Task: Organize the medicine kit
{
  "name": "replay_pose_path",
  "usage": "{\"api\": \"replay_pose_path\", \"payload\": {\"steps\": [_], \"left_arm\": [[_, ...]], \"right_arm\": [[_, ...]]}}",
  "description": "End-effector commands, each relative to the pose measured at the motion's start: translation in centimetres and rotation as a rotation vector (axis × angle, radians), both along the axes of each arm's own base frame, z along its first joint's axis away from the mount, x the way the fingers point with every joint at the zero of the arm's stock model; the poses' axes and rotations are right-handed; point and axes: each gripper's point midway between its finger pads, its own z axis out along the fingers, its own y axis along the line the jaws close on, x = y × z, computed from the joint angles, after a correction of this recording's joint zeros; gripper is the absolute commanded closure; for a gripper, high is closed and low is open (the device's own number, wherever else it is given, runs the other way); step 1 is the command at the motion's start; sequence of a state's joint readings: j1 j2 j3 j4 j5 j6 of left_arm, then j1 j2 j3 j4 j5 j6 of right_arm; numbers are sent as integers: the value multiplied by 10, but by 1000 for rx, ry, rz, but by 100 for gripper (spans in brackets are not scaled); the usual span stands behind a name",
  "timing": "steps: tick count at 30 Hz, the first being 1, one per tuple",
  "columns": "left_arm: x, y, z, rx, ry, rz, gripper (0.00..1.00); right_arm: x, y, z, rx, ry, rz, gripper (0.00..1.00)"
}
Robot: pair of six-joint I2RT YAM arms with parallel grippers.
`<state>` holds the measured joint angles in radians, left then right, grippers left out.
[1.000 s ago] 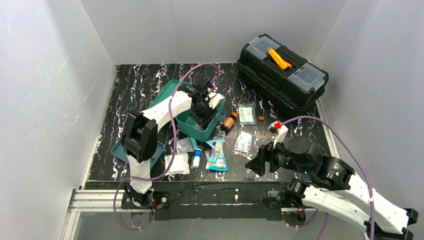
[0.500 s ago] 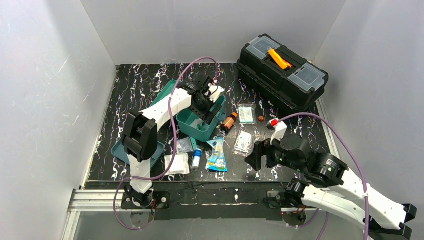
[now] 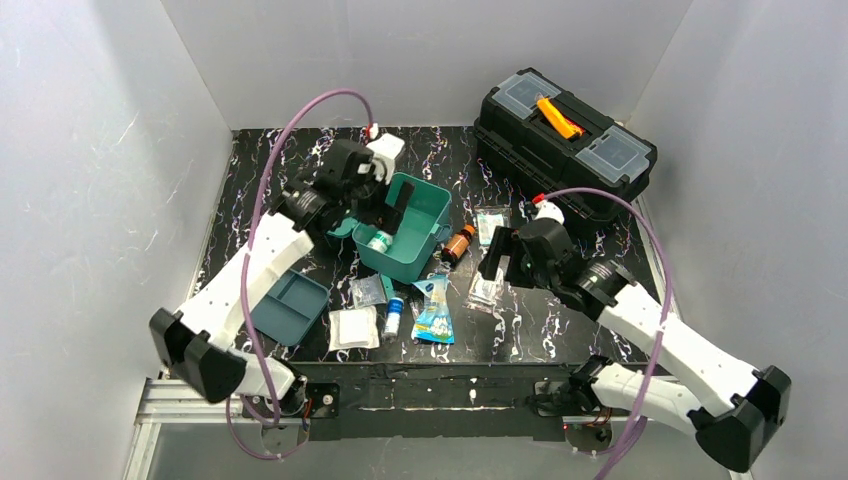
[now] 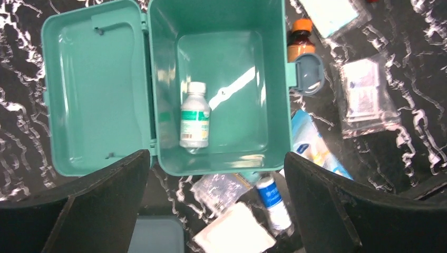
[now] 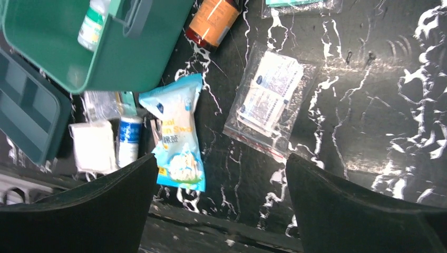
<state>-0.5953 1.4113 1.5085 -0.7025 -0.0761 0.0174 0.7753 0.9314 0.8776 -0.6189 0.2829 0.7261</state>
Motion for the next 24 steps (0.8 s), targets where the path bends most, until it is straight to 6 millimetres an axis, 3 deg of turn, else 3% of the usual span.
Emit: {"api": "replay_pose_path", "payload": {"steps": [1,10,17,24], "left_arm": [[-44,15,3,-101,11,10,2],[-106,47,-11,-229,-20,44,2],[-149,59,-13,-376,-72,14,2],[-181,49,-23,-555,-42,-42,2]], "right_arm": [[33,31,21,186,11,-65,5],[68,44,-11,257,120,-220,12],[94,49,-26,292,160,-306,15],[111,56,-50,307,221,-349,16]]}}
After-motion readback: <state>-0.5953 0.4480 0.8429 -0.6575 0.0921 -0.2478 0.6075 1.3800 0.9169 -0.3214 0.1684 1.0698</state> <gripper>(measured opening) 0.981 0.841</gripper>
